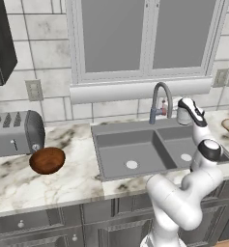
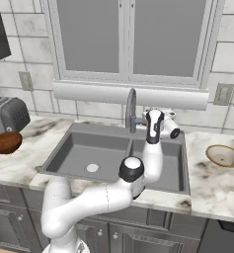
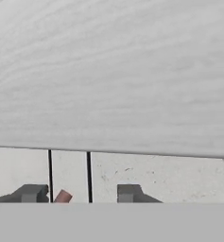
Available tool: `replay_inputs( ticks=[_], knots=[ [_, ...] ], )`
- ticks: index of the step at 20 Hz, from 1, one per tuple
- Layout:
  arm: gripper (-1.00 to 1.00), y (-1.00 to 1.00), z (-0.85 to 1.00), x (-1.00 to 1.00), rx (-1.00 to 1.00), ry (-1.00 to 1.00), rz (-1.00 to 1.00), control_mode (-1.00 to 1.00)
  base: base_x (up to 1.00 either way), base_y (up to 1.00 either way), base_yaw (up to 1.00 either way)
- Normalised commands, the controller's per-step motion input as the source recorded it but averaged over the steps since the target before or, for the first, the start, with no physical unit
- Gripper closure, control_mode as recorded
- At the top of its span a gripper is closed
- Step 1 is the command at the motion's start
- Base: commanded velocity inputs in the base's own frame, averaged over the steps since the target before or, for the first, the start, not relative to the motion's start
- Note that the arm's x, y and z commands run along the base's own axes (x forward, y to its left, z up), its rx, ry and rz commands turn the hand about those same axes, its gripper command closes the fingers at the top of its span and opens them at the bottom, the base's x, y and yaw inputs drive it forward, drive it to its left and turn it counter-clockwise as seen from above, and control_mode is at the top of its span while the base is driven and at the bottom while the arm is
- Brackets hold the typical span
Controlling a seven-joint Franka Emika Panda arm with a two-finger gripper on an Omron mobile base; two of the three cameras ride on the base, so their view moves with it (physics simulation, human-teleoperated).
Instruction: Rinse each bowl for a few seconds and place them down in the sink or on the counter.
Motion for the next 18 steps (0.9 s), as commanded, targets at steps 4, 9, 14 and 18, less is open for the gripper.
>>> replay_inputs(
  ticks=[4,9,14,18],
  knots=[
    [-1.00,-0.36,-0.53,0.38,0.00,0.09,-0.01,-1.00,0.00,0.00,0.00],
    [-1.00,-0.23,-0.84,0.25,-0.04,0.07,-0.02,-1.00,0.00,0.00,0.00],
    [-1.00,-0.54,-0.97,0.05,-0.05,0.09,-0.01,-1.00,0.00,0.00,0.00],
    [-1.00,-0.90,-1.00,0.00,0.00,0.09,0.00,-1.00,0.00,0.00,0.00]
  ],
)
